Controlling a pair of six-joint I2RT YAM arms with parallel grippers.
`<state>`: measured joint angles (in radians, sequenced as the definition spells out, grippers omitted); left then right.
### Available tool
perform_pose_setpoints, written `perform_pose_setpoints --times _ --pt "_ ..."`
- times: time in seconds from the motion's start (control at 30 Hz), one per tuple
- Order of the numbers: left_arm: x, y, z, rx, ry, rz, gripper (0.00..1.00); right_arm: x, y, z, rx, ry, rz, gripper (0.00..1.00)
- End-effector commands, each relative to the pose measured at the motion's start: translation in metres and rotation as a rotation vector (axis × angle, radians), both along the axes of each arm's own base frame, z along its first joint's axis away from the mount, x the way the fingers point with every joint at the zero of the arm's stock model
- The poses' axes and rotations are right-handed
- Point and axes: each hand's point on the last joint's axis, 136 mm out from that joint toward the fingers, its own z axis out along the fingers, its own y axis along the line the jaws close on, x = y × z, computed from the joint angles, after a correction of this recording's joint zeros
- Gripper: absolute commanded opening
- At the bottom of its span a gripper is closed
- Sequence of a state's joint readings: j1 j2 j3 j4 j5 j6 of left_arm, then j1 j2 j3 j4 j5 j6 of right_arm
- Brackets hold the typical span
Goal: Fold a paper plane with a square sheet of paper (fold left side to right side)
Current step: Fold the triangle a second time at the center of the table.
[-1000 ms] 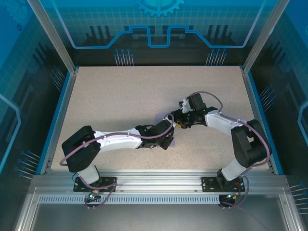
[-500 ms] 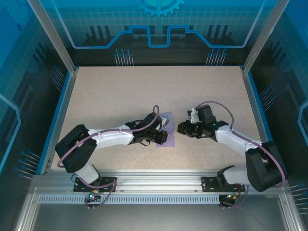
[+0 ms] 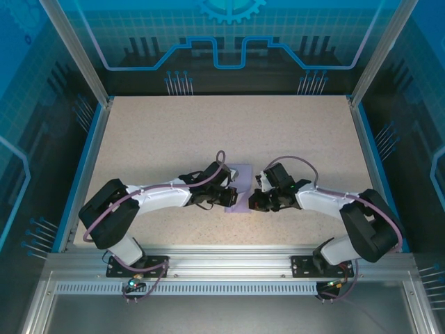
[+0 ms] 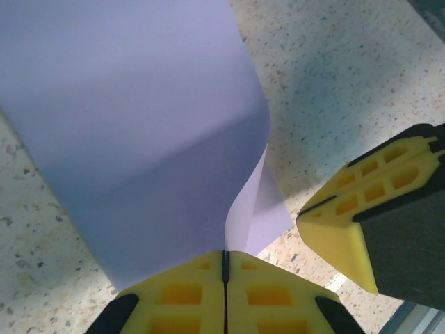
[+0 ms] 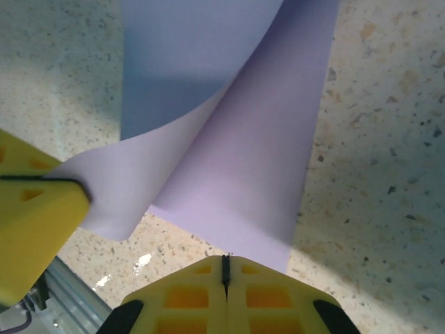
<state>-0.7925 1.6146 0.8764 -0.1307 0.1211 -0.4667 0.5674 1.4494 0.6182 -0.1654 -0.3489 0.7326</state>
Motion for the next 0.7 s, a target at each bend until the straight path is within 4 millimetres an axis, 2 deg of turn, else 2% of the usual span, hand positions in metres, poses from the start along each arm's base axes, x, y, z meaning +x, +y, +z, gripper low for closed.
perform_pose_setpoints --times 0.0,0.13,0.43,0.67 --pt "0.006 0.008 0.0 0.038 0.005 0.026 0.08 0.003 0.003 -0.001 -0.035 -0.001 0.015 0.03" --pt "0.01 0.009 -0.001 0.048 0.001 0.035 0.08 -0.001 0.003 -0.008 -0.055 0.024 0.026 0.03" --pt "0.011 0.004 0.002 0.019 0.005 0.029 0.08 -0.006 0.013 -0.011 -0.017 0.029 0.048 0.03" --pt "0.011 0.006 0.002 0.032 0.007 0.029 0.08 -0.014 0.011 -0.023 -0.048 0.071 0.054 0.03"
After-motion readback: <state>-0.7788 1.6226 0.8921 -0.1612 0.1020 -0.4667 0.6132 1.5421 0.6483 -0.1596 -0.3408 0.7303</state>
